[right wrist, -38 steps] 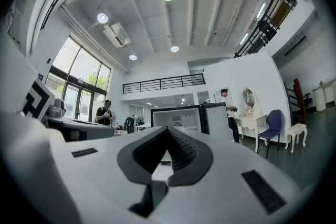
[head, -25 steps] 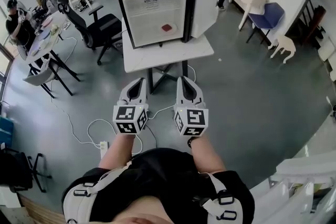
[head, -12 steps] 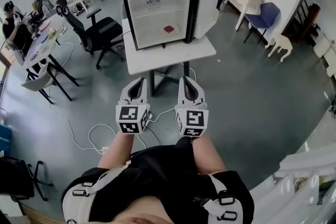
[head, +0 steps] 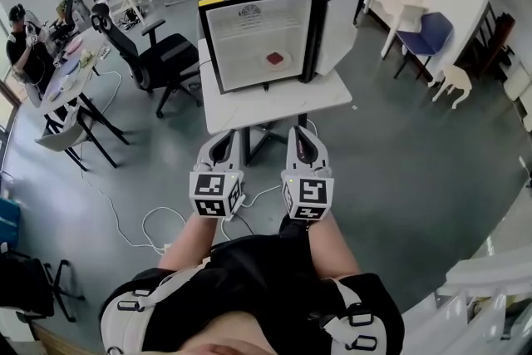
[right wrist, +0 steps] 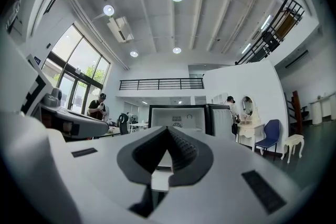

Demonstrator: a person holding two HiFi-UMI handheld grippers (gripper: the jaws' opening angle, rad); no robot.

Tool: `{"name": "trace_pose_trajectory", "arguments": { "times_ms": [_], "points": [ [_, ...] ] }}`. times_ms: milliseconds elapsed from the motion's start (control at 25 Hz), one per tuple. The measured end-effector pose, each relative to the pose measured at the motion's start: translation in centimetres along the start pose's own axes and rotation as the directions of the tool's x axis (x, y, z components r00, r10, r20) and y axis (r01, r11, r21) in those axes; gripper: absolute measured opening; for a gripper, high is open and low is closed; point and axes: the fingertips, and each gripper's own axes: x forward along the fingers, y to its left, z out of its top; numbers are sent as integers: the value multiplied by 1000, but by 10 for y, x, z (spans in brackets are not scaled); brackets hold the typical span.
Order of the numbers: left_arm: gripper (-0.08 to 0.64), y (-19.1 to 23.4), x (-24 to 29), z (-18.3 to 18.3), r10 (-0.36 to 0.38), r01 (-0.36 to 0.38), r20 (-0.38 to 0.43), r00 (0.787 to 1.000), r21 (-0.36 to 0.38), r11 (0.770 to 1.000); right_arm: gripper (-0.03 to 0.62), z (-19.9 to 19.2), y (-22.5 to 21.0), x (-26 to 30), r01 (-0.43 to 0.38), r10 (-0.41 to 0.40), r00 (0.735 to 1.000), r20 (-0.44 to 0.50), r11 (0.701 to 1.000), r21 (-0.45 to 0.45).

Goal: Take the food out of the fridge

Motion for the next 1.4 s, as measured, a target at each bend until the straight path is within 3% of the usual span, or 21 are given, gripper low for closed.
{"name": "trace_pose_trajectory", "arguments": {
  "times_ms": [480, 920, 1120, 1400],
  "points": [
    [3, 34, 153, -2, 82, -83, -36, 996, -24, 996, 8, -37, -69, 158, -114, 116, 993, -36, 992, 48],
    [3, 41, 303, 7, 134, -137, -86, 987, -33, 990, 8, -73, -142, 282, -240, 248, 963, -104, 967, 83],
    [3, 46, 339, 4, 165, -170, -100, 981, -50, 984, 6, -80, -155, 316, -324, 337, 939, -70, 933, 158],
    [3, 64, 358, -5, 181, -188, -135, 974, -44, 981, 6, -114, -162, 340, -287, 326, 935, -136, 925, 247]
  ]
}}
